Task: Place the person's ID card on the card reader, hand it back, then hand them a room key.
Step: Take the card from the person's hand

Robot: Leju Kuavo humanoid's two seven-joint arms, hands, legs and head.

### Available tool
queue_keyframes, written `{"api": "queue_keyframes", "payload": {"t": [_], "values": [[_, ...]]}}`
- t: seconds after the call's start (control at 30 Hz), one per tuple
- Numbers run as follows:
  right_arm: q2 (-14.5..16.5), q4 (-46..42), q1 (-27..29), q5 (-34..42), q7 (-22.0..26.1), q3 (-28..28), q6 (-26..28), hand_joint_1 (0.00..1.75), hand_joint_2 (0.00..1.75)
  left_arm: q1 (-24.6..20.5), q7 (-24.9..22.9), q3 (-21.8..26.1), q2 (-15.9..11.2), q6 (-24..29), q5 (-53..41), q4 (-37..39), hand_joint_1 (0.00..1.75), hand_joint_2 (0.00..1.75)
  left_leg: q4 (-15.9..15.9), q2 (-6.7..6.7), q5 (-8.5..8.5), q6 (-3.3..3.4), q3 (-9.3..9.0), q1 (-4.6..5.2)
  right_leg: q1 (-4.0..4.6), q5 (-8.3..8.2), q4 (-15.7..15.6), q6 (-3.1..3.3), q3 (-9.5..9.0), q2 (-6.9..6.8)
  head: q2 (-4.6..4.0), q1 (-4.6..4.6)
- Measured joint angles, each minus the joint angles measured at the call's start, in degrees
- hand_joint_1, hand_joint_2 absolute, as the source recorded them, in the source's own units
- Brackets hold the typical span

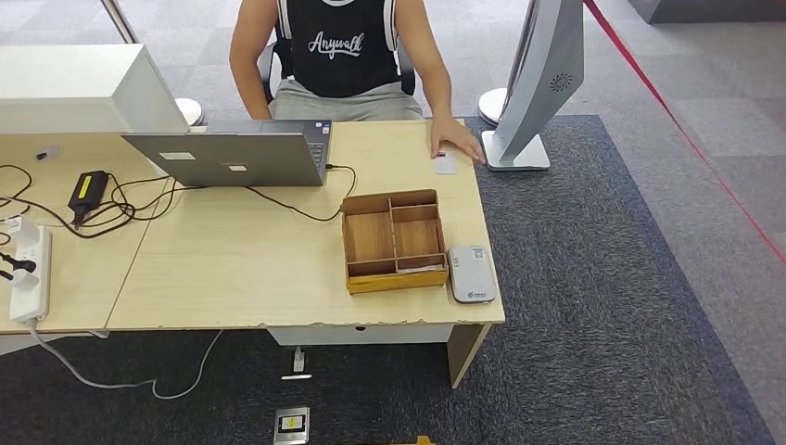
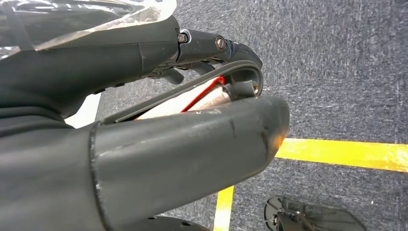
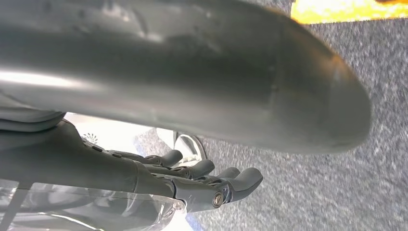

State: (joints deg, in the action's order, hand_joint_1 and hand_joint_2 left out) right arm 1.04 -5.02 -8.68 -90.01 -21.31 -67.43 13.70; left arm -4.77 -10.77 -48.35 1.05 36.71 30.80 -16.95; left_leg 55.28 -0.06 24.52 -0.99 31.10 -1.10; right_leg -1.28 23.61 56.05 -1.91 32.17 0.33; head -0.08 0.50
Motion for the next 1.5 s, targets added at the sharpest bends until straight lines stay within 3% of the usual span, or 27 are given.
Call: {"api": "queue_keyframes", "payload": {"t": [0.07,0.2,0.43,0.87,1.1,1.17,1.3,1.5], "values": [[-0.2,-0.1,0.0,0.0,0.3,0.5,2.2,0.00,0.00,0.0,0.1,-0.1,0.0,0.0,0.2,0.0,0.00,0.00,0.0,0.00,0.00,0.00,0.02,0.00,0.00,0.00,0.0,0.00,0.00,0.00,0.01,-0.01],[-1.2,-0.5,-0.9,-0.1,0.6,1.6,5.8,0.00,1.75,0.0,0.2,-0.6,0.0,0.2,0.1,-0.1,0.00,0.00,0.0,0.01,0.00,0.00,0.03,0.01,-0.01,-0.01,0.0,-0.01,-0.01,0.00,0.00,0.00],[-3.5,-0.8,-4.2,-0.1,0.5,3.6,9.2,0.00,1.75,-0.1,0.4,-1.5,0.0,-0.2,0.4,-0.1,0.00,0.00,0.0,0.01,-0.02,0.01,0.01,0.02,-0.02,-0.03,0.0,-0.02,-0.02,0.00,0.00,-0.02],[-12.7,-2.1,-13.0,-0.1,-4.7,10.6,9.8,0.00,1.75,-0.3,0.5,-4.0,0.0,-0.6,2.0,-0.2,0.00,0.00,0.0,0.00,-0.05,0.05,0.02,0.08,-0.08,-0.09,0.0,-0.05,-0.01,0.00,-0.01,-0.06],[-16.1,-3.4,-17.3,0.2,-7.2,15.1,10.9,0.00,1.75,-0.3,1.2,-5.0,0.0,-0.7,3.4,-0.2,0.00,0.00,0.0,0.01,-0.06,0.06,0.06,0.09,-0.09,-0.10,0.0,-0.05,0.00,0.00,-0.01,-0.09],[-16.9,-7.4,-17.6,3.5,-10.2,17.7,6.6,0.00,1.75,-0.5,1.6,-5.2,0.0,-1.0,4.1,-0.2,0.00,0.00,0.1,-0.06,-0.08,0.11,-0.01,0.13,-0.12,-0.08,0.0,-0.10,-0.05,-0.07,-0.01,-0.13],[-18.2,-22.4,-14.0,13.5,-17.4,24.8,-10.3,0.00,1.75,-0.4,2.0,-5.4,-0.1,-1.4,4.9,-0.1,0.00,0.00,0.1,-0.28,-0.10,0.23,0.05,0.23,-0.22,-0.03,0.0,-0.24,-0.23,-0.40,-0.01,0.08],[-19.6,-41.9,-12.7,13.5,-18.4,33.4,-17.6,0.00,1.75,-0.7,1.8,-6.0,-0.1,-1.7,5.9,0.0,0.00,0.00,0.0,-0.06,-0.07,0.28,0.07,0.36,-0.35,-0.07,0.1,-0.23,-0.11,-0.20,0.00,-0.01]]}}
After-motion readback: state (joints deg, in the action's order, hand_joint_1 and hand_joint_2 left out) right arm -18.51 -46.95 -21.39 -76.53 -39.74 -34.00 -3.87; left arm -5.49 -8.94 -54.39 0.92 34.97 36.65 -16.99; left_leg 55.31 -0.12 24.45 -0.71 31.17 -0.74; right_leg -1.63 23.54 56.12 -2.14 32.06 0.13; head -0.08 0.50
